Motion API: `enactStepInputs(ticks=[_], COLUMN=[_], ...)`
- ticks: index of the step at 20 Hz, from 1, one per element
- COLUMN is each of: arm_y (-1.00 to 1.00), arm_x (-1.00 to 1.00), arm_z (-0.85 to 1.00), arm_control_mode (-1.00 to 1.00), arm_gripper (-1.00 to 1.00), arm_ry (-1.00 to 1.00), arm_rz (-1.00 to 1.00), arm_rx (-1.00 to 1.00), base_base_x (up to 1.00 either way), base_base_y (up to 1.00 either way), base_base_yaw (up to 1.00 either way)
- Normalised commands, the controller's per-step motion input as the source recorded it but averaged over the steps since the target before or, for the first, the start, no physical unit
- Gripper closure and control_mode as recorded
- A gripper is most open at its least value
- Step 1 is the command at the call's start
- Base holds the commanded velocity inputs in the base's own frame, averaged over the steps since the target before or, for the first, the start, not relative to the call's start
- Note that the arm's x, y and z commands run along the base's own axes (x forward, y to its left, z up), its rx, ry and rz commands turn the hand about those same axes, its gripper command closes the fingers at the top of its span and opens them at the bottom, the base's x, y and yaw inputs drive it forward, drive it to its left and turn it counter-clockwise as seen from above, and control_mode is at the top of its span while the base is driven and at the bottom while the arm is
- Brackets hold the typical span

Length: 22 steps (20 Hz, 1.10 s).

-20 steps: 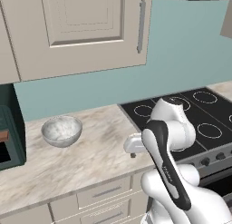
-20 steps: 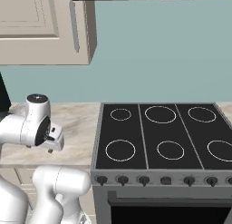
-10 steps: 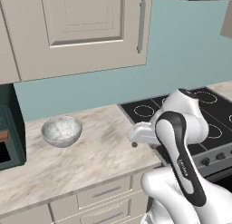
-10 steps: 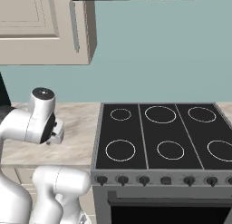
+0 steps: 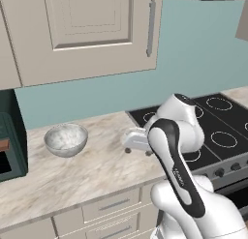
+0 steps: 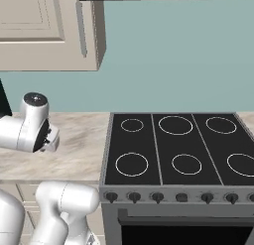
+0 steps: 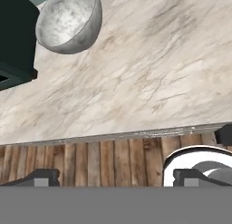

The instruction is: Pick the cup and bowl from the counter and place them on the counter next to the sink.

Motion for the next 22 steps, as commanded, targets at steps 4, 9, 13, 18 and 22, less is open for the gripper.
enactStepInputs(ticks=[4, 9, 13, 18, 22], arm_y=[0.64, 0.52, 0.27, 0.02, 0.00], arm_x=[0.51, 0.59, 0.45, 0.41, 0.52], arm_z=[0.00, 0.00, 0.00, -0.02, -0.03], arm_control_mode=[-1.00, -1.00, -1.00, -1.00, -1.00], arm_gripper=[-1.00, -1.00, -1.00, -1.00, -1.00], arm_ry=[0.00, 0.00, 0.01, 0.00, 0.03], arm_rz=[-0.12, -0.13, -0.04, 0.00, 0.04], arm_rx=[0.00, 0.00, 0.00, 0.00, 0.00], base_base_x=[0.00, 0.00, 0.00, 0.00, 0.00], base_base_y=[0.00, 0.00, 0.00, 0.00, 0.00], base_base_yaw=[0.00, 0.00, 0.00, 0.00, 0.00])
